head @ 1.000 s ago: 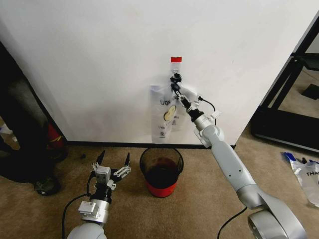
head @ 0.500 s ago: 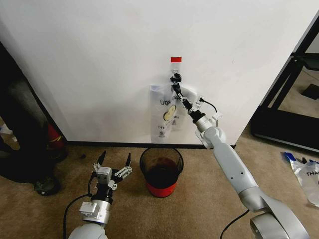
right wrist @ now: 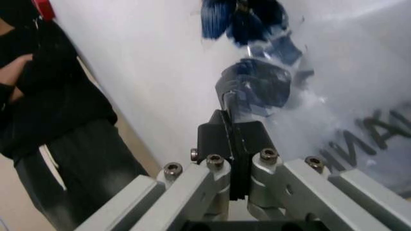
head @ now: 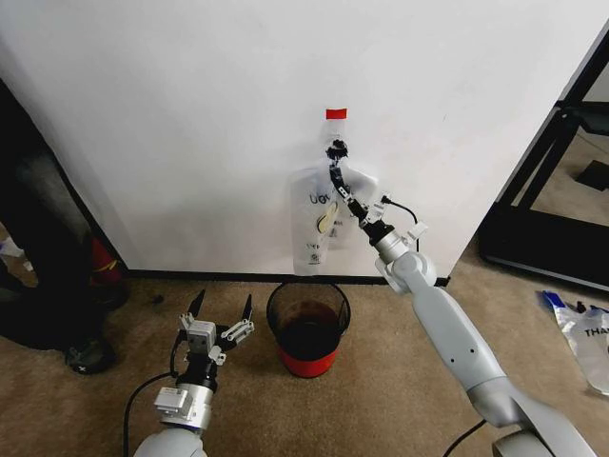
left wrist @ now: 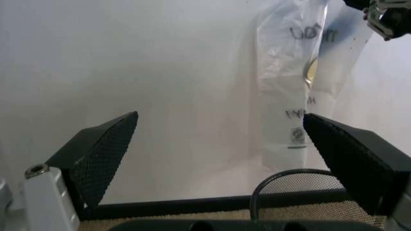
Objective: Pick up the garbage bag from the wall and place it over the trash bin.
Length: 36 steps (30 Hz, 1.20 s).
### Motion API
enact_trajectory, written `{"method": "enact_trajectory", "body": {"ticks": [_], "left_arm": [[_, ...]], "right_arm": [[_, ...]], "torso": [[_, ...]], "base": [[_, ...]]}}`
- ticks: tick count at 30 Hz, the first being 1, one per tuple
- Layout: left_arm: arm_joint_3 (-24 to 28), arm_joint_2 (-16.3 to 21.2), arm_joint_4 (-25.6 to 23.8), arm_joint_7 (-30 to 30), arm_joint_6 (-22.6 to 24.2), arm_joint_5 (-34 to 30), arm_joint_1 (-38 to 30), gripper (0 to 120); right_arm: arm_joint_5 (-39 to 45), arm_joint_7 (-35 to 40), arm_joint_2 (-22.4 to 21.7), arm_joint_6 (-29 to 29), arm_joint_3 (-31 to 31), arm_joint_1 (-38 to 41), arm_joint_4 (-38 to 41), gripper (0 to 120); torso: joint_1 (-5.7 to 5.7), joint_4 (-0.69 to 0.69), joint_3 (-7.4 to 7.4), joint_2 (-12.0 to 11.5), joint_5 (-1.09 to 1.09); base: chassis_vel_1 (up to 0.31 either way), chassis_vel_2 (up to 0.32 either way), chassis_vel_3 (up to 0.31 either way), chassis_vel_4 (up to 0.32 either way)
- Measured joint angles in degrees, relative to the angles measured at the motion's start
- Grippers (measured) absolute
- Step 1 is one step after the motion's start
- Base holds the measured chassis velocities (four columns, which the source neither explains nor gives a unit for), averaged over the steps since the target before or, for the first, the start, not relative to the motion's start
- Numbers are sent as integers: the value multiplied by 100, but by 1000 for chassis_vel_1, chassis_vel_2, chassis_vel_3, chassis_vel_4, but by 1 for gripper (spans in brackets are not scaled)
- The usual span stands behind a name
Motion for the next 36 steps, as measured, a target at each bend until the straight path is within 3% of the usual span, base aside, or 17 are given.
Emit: {"method": "enact_trajectory", "body": {"ticks": [36], "left_arm": [[253, -2, 131, -13, -39, 15, -164, 100]], "right_arm": [[-1268, 45, -534, 344, 82, -1360, 1208, 0]], "torso": [[0, 0, 0, 0, 0]], "base": [[0, 0, 0, 0]]}}
